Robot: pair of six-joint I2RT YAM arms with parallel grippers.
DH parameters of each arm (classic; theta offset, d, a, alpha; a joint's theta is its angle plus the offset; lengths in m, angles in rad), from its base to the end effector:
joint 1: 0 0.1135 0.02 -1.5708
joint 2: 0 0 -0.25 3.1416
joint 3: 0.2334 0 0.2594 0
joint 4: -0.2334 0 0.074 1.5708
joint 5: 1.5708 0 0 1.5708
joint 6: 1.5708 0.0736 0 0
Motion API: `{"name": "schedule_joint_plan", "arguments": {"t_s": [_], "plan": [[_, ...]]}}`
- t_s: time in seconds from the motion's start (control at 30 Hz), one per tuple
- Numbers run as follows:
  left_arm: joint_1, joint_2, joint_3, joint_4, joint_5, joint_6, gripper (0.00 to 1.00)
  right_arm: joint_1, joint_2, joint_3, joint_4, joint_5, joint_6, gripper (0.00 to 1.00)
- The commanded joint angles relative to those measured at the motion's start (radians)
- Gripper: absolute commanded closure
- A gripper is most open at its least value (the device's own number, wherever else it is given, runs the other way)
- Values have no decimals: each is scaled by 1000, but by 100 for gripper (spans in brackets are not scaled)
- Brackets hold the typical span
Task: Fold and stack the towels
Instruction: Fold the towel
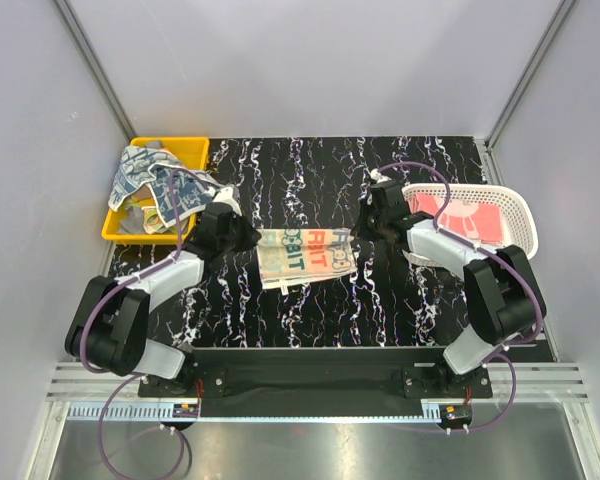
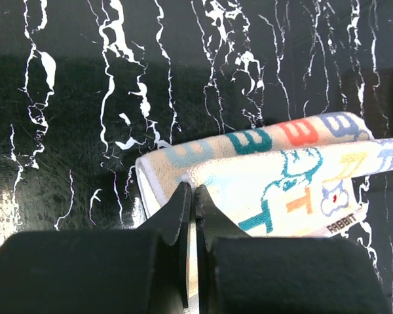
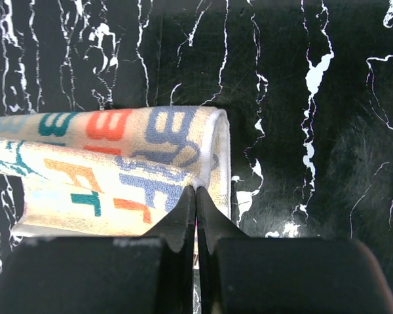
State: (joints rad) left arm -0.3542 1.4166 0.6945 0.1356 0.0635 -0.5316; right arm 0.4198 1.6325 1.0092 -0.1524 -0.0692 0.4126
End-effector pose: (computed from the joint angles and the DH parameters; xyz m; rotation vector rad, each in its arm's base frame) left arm 0.3111 -0.1200 0.1571 -0.1585 2.2079 -0.5721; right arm 0.3455 0.1598 0.1612 -0.0435 2.3971 0.4828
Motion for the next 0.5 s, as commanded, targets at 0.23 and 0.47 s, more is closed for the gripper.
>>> {"name": "schedule_joint_plan", "arguments": {"t_s": [0.23,0.47], "plan": [[-43,-56,-122,142,-45,7,100,27,-88,-80,42,54,26,100],[-60,-38,-194,190,-56,-21,96,33,-85,-141,77,52,37,100]]}}
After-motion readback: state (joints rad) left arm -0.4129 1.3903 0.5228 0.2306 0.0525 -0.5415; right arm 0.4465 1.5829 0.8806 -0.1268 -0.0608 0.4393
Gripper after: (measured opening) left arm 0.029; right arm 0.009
